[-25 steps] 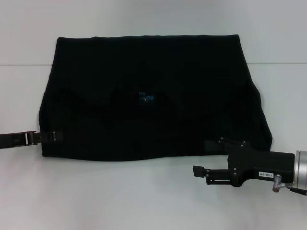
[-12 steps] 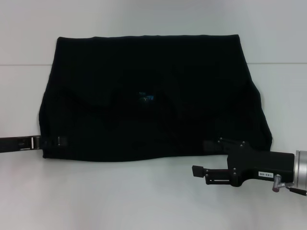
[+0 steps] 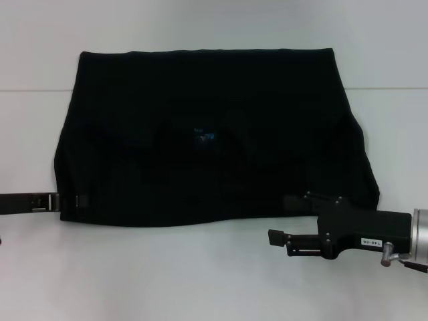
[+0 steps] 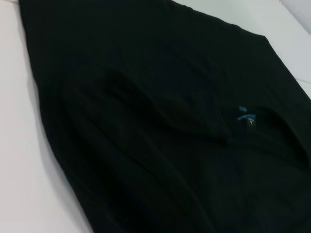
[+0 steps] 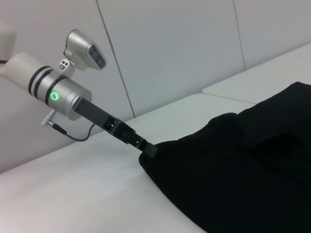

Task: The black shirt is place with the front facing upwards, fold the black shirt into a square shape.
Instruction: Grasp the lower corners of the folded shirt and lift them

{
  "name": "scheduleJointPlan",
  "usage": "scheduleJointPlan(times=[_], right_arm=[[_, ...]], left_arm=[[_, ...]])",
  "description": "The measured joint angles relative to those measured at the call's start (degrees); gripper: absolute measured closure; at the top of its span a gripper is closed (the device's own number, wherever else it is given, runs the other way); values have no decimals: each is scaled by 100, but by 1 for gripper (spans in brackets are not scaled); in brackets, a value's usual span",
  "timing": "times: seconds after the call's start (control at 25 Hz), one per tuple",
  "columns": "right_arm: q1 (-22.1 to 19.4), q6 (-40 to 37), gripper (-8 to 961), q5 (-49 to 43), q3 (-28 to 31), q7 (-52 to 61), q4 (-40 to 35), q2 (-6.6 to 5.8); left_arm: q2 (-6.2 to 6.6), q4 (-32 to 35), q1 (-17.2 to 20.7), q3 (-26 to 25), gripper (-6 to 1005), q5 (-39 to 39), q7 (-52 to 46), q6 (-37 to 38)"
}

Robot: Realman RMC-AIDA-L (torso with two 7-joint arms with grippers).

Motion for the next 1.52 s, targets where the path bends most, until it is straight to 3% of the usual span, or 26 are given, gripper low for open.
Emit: scheduleJointPlan(times=[0.2, 0.44, 0.56, 0.64, 0.76, 0.84, 0.96, 1.16, 1.52], right_arm=[[-3, -86, 35, -2, 89, 78, -21, -24], [-5, -148, 37, -11, 249, 591, -170, -119], [-5, -80, 37, -97, 241, 1650, -667, -206], [19, -54, 38, -325, 208, 2785, -1107, -363], [163, -87, 38, -832, 190, 4441, -1563, -718], [348, -149, 39, -1360, 175, 5688, -1762, -1021], [545, -225, 39, -1938, 209, 6898, -1991, -1194], [885, -68, 41, -2801, 161, 7514, -2214, -1108], [1261, 926, 40, -3255, -206, 7484, -1250, -885]], left_arm=[[-6, -7, -29, 41, 948, 0, -1, -8], [-6, -22, -33, 42, 970, 0, 0, -56], [-6, -25, -40, 42, 981, 0, -7, -57], [-6, -25, -42, 42, 988, 0, -15, -58], [-6, -25, -43, 41, 987, -1, -8, -58], [-6, -25, -43, 40, 987, 0, 2, -58], [-6, -25, -43, 34, 987, 0, 2, -56], [-36, 4, -62, 38, 987, 0, 14, -56], [-41, 20, -84, 42, 987, -25, 15, -50]])
